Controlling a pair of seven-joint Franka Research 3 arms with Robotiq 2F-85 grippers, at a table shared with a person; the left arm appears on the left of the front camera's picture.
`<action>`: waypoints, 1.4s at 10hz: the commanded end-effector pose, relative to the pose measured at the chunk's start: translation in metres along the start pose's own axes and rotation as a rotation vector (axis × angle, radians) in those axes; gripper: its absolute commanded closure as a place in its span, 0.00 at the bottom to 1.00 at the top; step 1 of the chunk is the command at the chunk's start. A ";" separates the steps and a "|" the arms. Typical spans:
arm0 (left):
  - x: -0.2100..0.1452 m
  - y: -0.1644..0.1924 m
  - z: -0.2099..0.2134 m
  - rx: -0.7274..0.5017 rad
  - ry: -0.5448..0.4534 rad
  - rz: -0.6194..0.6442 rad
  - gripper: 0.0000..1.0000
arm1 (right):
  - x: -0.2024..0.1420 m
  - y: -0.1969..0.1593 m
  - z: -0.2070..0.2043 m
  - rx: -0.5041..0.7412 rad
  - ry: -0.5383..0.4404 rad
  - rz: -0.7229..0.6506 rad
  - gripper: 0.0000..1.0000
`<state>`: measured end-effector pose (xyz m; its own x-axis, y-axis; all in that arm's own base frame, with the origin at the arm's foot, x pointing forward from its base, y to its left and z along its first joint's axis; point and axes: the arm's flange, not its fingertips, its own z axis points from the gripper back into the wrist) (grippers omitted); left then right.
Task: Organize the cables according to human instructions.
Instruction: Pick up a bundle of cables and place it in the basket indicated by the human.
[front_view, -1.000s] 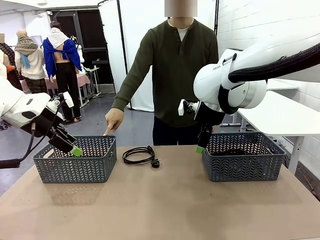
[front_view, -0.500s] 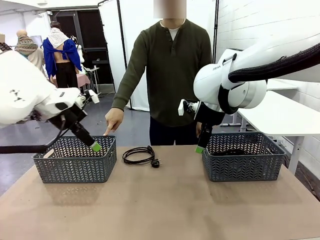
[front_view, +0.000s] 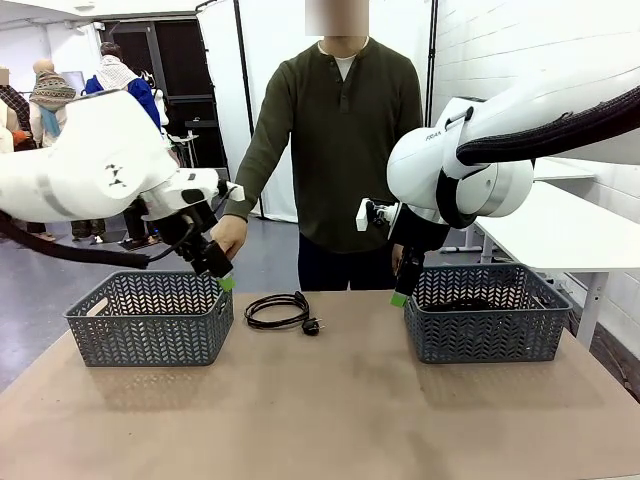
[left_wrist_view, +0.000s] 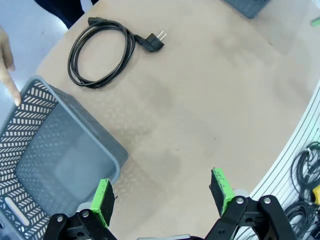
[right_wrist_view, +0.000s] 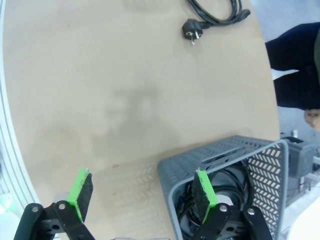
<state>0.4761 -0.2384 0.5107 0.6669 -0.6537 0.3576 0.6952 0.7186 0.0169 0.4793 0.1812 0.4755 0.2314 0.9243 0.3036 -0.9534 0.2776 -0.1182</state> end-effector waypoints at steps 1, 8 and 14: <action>0.025 0.002 0.000 0.004 0.055 0.025 0.00 | -0.001 0.000 -0.001 -0.004 0.000 -0.007 0.00; 0.020 0.002 -0.006 -0.018 0.039 0.027 0.00 | -0.001 0.000 -0.001 -0.004 0.000 -0.007 0.00; 0.034 0.001 -0.007 -0.010 0.080 0.067 0.00 | -0.001 0.000 -0.001 -0.004 0.000 -0.007 0.00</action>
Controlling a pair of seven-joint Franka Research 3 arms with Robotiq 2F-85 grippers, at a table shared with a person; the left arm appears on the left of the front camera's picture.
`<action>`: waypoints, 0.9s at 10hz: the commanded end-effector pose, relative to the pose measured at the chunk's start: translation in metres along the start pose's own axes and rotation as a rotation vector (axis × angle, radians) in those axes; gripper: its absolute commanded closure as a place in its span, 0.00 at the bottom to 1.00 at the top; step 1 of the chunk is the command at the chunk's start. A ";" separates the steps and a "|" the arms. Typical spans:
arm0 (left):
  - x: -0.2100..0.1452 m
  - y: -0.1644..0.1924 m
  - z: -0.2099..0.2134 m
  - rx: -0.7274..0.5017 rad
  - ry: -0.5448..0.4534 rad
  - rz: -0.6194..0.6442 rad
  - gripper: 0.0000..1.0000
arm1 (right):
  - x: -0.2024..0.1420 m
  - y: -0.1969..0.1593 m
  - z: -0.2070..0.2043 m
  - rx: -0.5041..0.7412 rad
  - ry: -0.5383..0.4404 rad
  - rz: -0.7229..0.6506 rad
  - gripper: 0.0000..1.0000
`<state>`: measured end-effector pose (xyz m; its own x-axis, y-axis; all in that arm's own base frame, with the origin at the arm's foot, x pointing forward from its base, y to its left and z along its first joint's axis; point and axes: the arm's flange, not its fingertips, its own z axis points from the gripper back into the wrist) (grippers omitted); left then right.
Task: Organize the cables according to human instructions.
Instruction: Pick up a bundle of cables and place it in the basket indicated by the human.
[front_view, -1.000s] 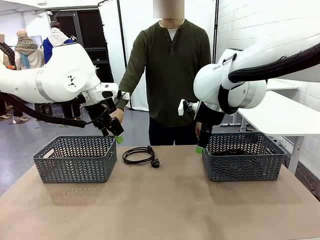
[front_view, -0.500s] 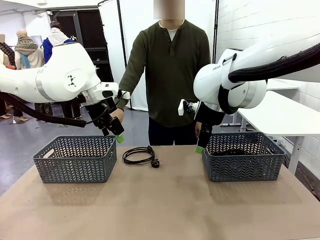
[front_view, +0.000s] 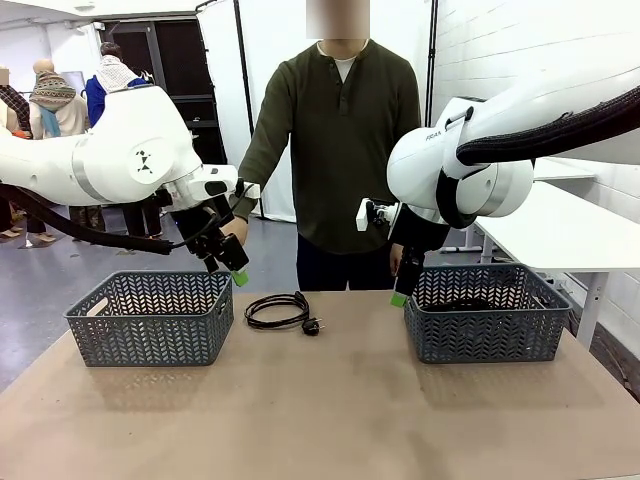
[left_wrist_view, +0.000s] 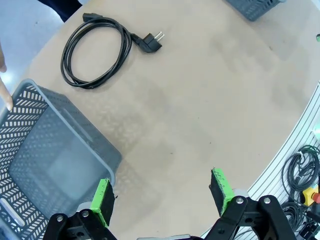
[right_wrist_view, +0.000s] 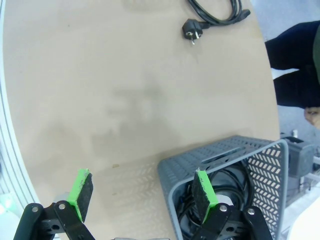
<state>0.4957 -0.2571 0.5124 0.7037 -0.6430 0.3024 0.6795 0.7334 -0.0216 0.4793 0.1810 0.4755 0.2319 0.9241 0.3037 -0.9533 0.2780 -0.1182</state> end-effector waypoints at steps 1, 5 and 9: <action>0.020 0.001 0.001 0.008 0.051 0.128 0.00 | -0.001 0.000 -0.001 -0.004 0.000 -0.007 0.00; 0.073 -0.007 -0.014 0.033 0.165 0.338 0.00 | -0.001 0.000 -0.001 -0.004 0.000 -0.007 0.00; 0.117 -0.009 -0.057 0.085 0.159 0.449 0.00 | -0.001 0.000 -0.001 -0.004 0.000 -0.007 0.00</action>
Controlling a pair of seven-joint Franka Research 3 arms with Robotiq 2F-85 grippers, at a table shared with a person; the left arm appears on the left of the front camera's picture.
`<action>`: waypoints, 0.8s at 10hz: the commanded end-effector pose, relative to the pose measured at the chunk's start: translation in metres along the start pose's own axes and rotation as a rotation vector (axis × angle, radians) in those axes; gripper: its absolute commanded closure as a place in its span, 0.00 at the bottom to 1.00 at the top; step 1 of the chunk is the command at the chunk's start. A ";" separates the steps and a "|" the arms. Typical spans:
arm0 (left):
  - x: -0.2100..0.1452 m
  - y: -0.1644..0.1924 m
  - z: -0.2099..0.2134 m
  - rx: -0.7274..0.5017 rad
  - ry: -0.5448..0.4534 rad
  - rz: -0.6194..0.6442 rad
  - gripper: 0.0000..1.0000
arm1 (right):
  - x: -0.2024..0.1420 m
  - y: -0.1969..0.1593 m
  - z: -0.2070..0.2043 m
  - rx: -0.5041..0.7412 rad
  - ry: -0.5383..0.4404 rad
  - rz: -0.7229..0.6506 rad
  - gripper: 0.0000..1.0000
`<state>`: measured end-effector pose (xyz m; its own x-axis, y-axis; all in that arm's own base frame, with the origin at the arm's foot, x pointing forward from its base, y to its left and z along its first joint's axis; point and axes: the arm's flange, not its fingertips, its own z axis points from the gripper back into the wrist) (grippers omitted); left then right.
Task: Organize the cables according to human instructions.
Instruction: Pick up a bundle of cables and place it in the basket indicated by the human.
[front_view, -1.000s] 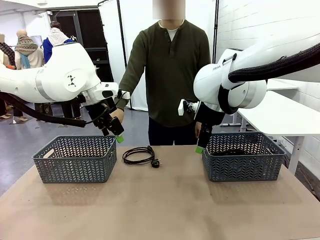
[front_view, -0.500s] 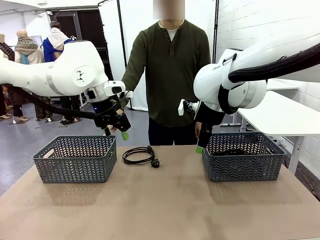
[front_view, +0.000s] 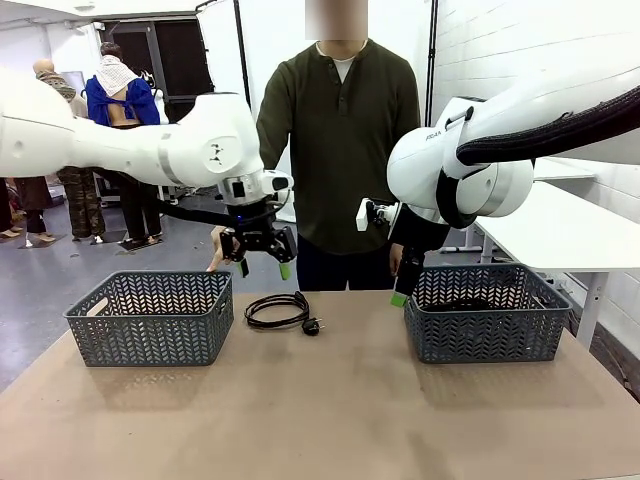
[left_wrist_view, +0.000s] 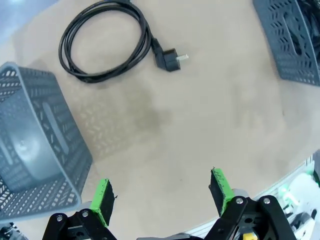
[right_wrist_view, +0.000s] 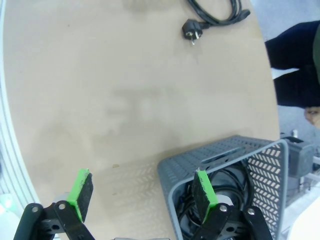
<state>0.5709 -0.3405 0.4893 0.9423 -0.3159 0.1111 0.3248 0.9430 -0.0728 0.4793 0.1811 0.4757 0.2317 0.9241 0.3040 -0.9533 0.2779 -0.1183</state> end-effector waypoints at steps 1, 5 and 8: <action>0.023 -0.009 -0.009 0.058 -0.061 0.059 0.00 | -0.001 0.000 -0.001 -0.004 0.000 -0.007 0.00; 0.051 -0.007 -0.046 0.053 -0.040 0.120 0.00 | -0.001 0.000 -0.001 -0.004 0.000 -0.007 0.00; 0.036 -0.010 -0.039 0.033 -0.055 0.079 0.00 | -0.001 0.000 -0.001 -0.004 0.000 -0.007 0.00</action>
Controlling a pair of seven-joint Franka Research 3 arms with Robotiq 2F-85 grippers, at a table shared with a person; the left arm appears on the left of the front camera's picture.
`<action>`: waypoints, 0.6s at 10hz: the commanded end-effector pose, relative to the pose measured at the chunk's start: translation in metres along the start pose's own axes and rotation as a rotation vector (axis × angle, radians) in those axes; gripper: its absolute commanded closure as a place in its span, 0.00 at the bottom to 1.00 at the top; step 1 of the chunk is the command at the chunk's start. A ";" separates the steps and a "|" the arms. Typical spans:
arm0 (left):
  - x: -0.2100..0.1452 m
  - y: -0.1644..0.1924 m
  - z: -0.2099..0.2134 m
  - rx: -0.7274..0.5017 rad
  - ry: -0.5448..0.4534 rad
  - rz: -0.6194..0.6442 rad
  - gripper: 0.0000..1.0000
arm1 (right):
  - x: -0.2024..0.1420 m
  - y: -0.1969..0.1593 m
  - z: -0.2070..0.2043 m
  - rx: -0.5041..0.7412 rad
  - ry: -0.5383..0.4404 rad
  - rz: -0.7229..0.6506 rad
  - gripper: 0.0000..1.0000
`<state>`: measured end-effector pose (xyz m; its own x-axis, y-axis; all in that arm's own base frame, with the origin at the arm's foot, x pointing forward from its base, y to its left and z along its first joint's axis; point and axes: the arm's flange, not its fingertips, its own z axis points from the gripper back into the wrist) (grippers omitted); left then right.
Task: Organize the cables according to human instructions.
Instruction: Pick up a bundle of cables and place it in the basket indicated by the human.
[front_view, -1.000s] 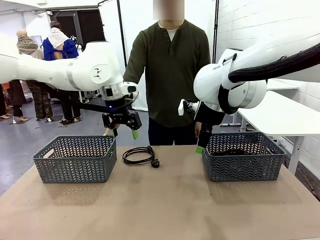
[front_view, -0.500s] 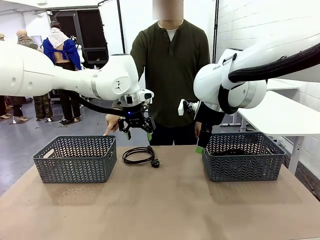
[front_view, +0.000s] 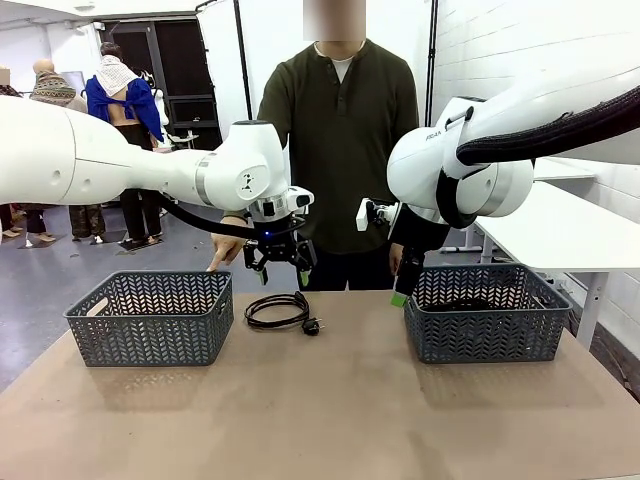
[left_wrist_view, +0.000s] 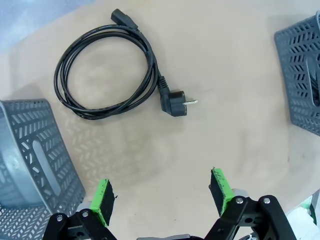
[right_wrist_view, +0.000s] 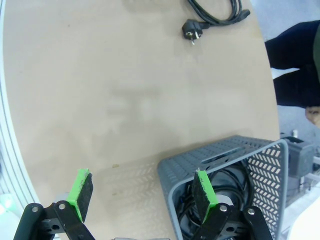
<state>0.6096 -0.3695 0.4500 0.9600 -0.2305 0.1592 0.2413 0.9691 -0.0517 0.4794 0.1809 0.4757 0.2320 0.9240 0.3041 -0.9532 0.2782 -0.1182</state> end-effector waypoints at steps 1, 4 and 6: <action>-0.005 0.003 0.006 0.000 -0.002 -0.005 0.00 | -0.001 0.000 -0.001 -0.004 0.000 -0.007 0.00; -0.001 -0.001 0.004 -0.001 -0.005 -0.002 0.00 | -0.001 0.000 -0.001 -0.004 0.000 -0.007 0.00; 0.011 0.003 0.003 -0.007 -0.033 0.019 0.00 | -0.001 0.000 -0.001 -0.004 0.000 -0.007 0.00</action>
<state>0.6113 -0.3690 0.4535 0.9590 -0.2274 0.1690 0.2393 0.9695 -0.0535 0.4794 0.1809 0.4757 0.2320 0.9240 0.3041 -0.9532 0.2782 -0.1182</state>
